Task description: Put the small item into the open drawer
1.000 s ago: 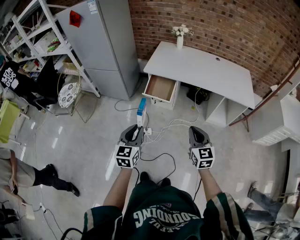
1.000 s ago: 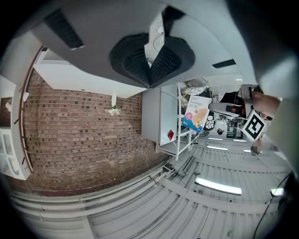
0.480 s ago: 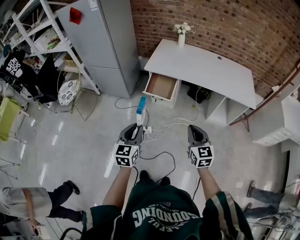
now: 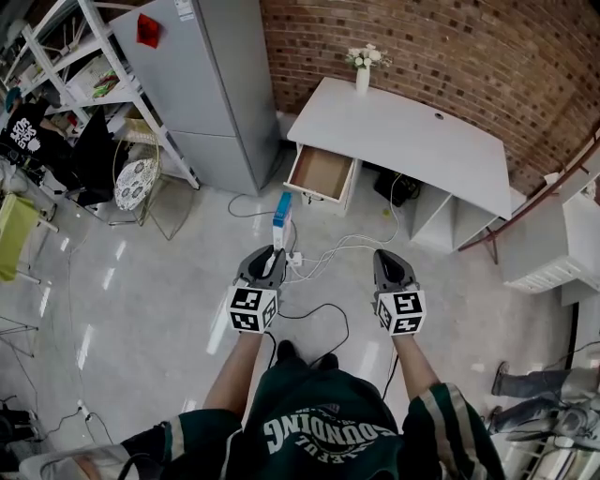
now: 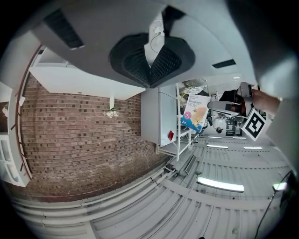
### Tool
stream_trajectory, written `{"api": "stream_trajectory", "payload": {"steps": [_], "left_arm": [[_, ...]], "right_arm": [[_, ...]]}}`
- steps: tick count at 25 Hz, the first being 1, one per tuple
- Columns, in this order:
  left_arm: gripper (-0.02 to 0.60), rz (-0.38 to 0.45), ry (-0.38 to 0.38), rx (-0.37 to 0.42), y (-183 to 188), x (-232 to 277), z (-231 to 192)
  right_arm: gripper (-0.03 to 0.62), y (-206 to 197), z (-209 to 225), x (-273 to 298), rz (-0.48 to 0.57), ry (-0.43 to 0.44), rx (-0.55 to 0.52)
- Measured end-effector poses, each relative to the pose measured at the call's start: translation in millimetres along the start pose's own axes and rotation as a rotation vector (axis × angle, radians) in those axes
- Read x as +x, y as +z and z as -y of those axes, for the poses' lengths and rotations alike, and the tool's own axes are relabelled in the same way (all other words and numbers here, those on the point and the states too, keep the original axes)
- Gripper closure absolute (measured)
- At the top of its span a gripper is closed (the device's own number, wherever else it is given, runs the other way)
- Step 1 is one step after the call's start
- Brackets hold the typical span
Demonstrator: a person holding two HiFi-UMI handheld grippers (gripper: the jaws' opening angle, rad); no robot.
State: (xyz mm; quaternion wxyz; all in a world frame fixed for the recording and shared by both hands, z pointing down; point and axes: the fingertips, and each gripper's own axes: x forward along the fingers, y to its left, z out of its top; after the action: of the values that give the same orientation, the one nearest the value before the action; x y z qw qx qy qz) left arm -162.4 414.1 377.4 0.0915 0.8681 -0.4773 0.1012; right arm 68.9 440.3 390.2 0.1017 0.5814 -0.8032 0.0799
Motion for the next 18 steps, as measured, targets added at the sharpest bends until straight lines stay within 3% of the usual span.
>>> {"api": "stream_trajectory", "payload": {"steps": [18], "left_arm": [[0.488, 0.000, 0.045, -0.015, 10.3, 17.2, 24.0]], "right_arm": [[0.569, -2.9, 29.5, -12.4, -0.006, 0.043, 0.015]]}}
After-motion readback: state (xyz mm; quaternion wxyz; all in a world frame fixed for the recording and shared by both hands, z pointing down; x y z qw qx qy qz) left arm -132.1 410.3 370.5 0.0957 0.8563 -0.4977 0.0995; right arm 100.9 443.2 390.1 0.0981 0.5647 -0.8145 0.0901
